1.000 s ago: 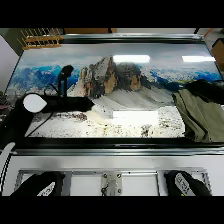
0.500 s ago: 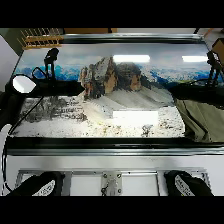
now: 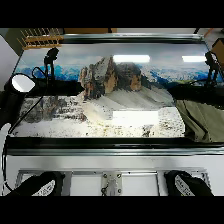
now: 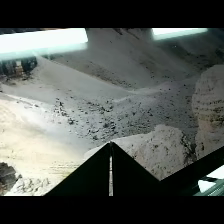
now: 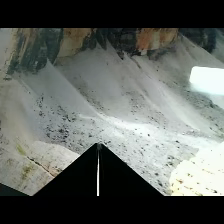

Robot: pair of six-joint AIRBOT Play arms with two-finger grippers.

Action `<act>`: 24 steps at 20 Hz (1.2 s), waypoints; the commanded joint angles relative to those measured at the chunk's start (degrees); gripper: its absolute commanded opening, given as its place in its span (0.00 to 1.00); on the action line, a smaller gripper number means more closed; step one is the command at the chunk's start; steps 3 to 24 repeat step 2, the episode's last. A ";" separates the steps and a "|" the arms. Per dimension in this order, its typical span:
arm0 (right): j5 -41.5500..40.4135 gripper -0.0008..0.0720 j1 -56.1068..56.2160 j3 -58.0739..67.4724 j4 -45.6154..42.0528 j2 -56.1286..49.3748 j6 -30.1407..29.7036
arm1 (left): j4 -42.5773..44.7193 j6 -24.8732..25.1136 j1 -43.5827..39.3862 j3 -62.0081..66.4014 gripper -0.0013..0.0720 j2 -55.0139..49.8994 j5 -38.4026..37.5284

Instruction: Fold the clothes and pants, and hang the long-sleeved shirts on hangers.

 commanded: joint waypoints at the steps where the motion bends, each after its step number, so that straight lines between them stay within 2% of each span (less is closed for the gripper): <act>1: 0.02 0.03 0.04 0.07 0.00 0.02 -0.02 | -0.02 -0.04 0.07 0.07 0.04 -0.04 0.02; 24: 0.02 0.03 0.04 0.07 0.00 0.02 -0.02 | -0.02 -0.02 0.07 0.07 0.04 -0.04 0.00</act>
